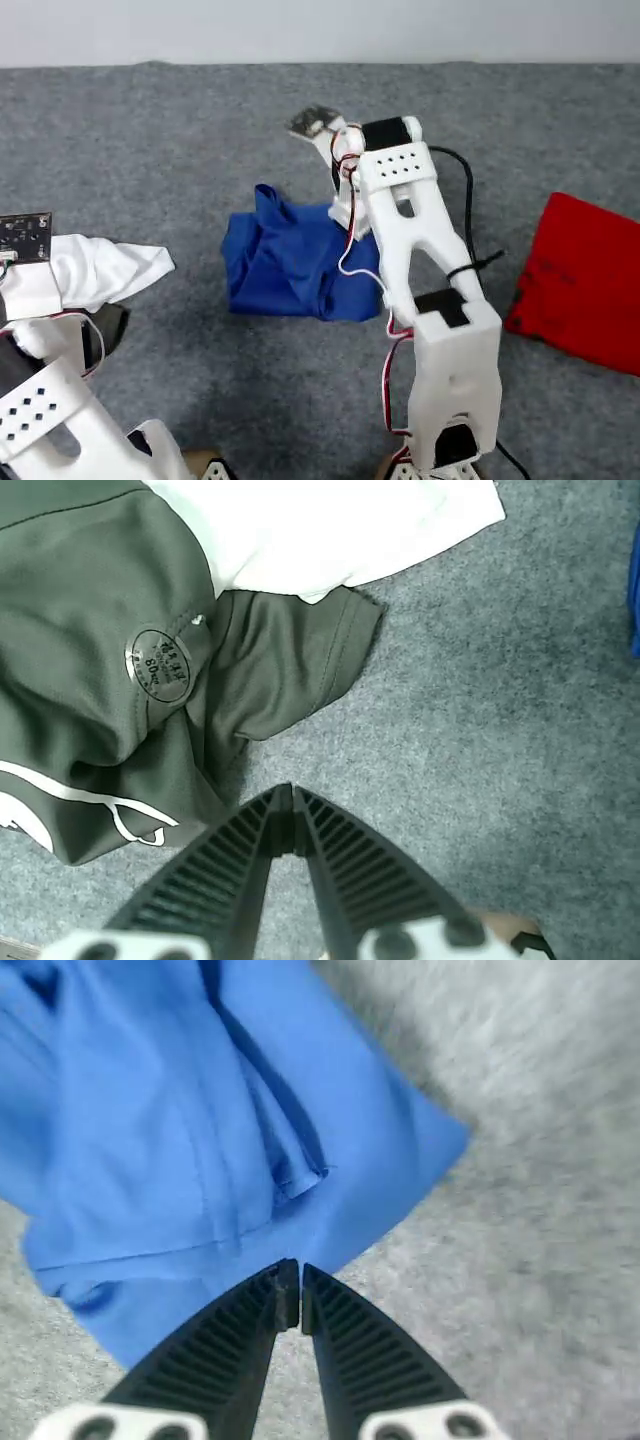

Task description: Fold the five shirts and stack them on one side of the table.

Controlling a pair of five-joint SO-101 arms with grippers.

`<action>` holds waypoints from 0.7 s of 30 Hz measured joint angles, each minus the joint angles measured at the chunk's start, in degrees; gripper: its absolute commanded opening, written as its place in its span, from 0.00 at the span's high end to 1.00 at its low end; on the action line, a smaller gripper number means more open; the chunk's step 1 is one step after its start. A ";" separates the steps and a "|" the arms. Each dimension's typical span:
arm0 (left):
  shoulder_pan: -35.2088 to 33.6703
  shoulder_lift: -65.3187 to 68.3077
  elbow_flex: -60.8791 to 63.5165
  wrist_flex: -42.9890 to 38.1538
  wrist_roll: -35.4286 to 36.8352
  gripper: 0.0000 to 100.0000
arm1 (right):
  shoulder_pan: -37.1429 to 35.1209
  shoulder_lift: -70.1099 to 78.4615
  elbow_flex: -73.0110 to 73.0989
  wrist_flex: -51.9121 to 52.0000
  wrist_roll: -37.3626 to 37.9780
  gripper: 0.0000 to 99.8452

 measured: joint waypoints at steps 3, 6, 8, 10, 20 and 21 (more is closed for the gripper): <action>0.00 0.00 0.00 0.00 0.00 0.99 | -0.88 4.84 0.00 -0.44 0.00 0.99; 0.00 0.00 0.00 0.00 0.00 0.99 | -3.69 8.00 0.00 -1.58 0.00 0.99; 0.00 0.00 0.00 0.00 0.00 0.99 | -7.12 8.53 0.00 -1.76 0.00 0.99; 0.00 0.00 0.00 0.00 0.00 0.99 | -11.34 8.53 -0.53 -1.76 0.00 0.99; 0.00 0.00 0.00 0.00 0.00 0.99 | -28.48 5.27 -9.76 5.45 0.09 0.99; 0.00 0.00 0.00 0.00 0.00 0.99 | -28.40 5.19 -9.76 5.63 0.09 0.99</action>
